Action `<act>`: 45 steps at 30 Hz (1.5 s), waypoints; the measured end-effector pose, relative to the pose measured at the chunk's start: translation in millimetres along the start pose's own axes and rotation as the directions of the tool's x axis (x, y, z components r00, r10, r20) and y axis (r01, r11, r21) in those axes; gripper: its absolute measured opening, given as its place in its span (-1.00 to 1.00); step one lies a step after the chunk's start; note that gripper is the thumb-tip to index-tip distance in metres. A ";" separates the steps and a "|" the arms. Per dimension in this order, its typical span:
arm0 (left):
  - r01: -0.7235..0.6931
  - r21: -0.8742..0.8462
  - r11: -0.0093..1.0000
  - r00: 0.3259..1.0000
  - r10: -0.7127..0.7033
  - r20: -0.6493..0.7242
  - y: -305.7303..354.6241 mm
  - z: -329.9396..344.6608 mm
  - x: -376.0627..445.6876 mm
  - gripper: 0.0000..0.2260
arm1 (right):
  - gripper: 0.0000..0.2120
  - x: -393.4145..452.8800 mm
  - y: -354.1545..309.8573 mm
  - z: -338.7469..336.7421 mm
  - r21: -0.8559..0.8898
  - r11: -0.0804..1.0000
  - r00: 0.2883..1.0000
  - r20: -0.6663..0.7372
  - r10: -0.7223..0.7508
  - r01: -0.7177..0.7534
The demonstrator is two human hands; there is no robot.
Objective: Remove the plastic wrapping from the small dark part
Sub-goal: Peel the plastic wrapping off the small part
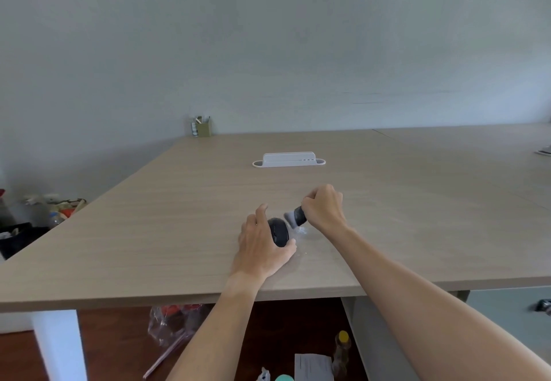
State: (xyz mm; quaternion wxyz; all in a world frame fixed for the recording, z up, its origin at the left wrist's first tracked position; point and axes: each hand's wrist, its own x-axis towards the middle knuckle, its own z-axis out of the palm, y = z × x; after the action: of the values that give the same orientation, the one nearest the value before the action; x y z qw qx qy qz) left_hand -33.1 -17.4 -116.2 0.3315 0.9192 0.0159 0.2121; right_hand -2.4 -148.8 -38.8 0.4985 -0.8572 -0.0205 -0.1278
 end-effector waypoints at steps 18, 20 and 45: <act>-0.039 -0.025 0.999 0.999 0.038 -0.015 -4.3 1.2 1.9 -0.27 | -0.63 5.5 4.0 8.2 0.060 0.998 0.998 0.066 -0.016 0.012; -0.043 -0.022 0.999 0.999 0.043 -0.025 -4.4 1.3 1.5 -0.28 | -0.79 3.7 7.6 7.1 0.019 1.000 0.999 0.048 0.010 -0.011; -0.095 -0.036 0.995 0.995 0.094 -0.028 -5.6 -1.7 -0.7 -0.33 | -0.65 -13.7 9.6 3.2 0.110 0.993 0.996 -0.073 0.048 -0.040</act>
State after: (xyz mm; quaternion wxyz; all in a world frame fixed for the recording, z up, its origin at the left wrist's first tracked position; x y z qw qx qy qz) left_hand -33.8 -12.2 -118.8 0.3380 0.9097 -0.0274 0.2399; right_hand -13.5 -149.5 -51.8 0.5472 -0.8238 0.0103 -0.1479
